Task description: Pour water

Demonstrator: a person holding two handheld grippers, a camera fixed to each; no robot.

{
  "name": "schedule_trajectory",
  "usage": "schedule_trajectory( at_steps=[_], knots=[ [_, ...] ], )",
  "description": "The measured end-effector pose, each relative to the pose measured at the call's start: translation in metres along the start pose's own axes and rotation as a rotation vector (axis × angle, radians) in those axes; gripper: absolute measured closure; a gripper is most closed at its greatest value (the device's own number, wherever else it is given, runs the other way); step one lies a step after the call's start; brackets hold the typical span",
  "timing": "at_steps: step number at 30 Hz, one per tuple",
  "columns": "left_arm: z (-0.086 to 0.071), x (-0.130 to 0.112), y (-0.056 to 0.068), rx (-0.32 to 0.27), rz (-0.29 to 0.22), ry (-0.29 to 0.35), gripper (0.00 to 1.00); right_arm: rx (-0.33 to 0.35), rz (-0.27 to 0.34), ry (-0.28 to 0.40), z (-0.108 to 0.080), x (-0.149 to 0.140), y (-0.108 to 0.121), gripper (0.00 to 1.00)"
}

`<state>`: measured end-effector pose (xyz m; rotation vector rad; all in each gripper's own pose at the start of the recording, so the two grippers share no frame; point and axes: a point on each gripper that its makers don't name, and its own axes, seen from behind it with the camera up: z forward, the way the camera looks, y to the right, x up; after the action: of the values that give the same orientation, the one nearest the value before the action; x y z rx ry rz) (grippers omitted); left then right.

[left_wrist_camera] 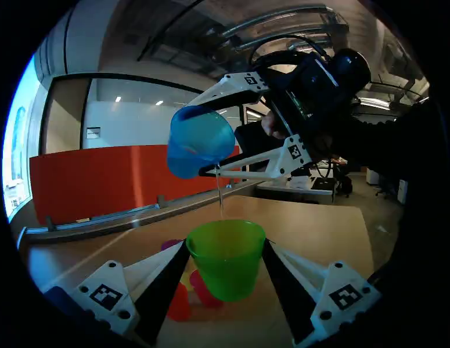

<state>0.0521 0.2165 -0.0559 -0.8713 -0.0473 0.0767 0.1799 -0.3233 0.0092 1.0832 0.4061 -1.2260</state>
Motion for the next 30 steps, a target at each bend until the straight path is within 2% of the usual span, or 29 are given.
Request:
schedule_trajectory(
  at_steps=[30],
  knots=[
    [0.0005, 0.0029, -0.0012, 0.005, 0.006, 0.005, 0.12, -0.017, -0.052, -0.008, -0.0025, -0.0015, 0.0049, 0.09]
  ],
)
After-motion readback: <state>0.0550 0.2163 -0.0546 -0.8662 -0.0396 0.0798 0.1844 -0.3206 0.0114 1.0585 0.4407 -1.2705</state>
